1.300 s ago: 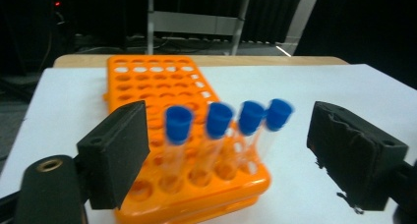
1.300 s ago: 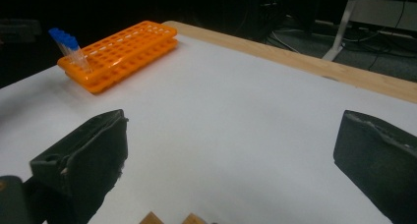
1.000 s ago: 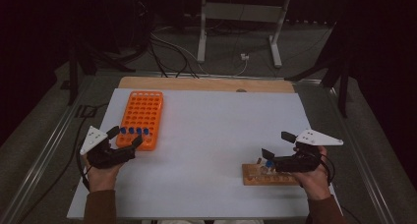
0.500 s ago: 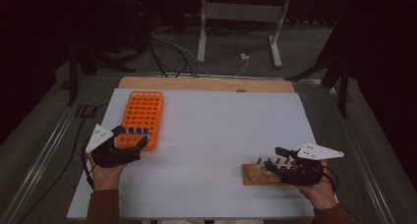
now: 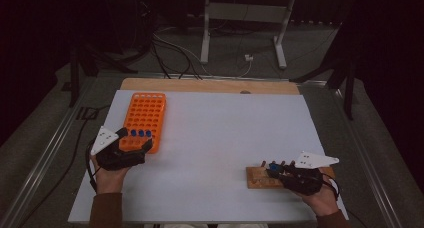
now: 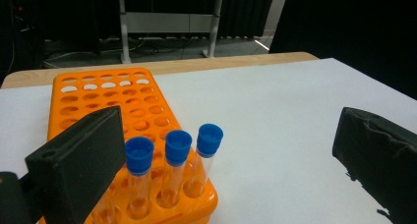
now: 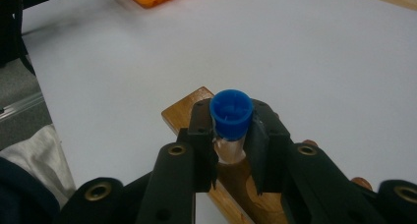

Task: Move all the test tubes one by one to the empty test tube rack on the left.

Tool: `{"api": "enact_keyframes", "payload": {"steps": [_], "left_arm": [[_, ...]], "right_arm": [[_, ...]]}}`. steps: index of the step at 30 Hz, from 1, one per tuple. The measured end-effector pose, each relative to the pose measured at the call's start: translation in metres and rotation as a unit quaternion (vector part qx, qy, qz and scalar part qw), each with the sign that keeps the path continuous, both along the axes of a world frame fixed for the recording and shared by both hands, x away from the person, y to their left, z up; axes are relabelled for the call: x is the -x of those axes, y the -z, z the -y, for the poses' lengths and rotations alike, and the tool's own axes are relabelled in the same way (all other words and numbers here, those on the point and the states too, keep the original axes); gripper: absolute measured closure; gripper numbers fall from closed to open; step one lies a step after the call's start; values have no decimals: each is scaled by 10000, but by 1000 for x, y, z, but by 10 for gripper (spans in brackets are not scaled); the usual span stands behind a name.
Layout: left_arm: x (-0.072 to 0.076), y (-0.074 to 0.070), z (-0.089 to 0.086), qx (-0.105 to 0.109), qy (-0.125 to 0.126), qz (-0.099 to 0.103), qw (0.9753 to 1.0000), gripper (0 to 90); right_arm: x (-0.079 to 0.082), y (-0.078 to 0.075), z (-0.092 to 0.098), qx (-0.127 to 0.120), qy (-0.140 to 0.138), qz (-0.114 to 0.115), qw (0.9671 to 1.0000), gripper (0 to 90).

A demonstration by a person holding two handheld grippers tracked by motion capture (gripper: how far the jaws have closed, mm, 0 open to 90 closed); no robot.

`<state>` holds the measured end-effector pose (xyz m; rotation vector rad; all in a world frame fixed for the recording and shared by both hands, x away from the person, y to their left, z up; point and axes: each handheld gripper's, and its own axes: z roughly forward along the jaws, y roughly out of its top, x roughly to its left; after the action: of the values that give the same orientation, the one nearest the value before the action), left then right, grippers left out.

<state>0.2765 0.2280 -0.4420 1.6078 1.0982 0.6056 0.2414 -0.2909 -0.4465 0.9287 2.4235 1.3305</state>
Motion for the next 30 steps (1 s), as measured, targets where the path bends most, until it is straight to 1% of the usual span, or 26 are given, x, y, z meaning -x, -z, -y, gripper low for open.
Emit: {"api": "enact_keyframes", "payload": {"steps": [4,9,10,13,18,24,26,30], "left_arm": [[0,0,1,-10,6,-12,10000,7],[0,0,2,-19,24,3,10000,7],[0,0,2,-16,29,6,10000,8],[0,-1,2,-1,29,16,10000,8],[0,-2,4,-13,31,33,10000,8],[0,-4,6,-37,92,50,9999,7],[1,-5,6,-46,53,102,9999,8],[2,-6,6,-8,40,129,9999,8]], "right_arm": [[0,1,-2,23,15,12,10000,747],[-2,4,-4,150,40,9,9999,763],[-2,4,-4,134,39,-7,9999,765],[-2,1,-5,218,37,19,9998,767],[-1,-13,-3,137,46,186,9997,768],[-3,-33,1,19,16,282,9996,769],[-3,-41,3,-110,-15,334,9994,769],[-3,-58,7,-189,-61,434,9989,769]]}}
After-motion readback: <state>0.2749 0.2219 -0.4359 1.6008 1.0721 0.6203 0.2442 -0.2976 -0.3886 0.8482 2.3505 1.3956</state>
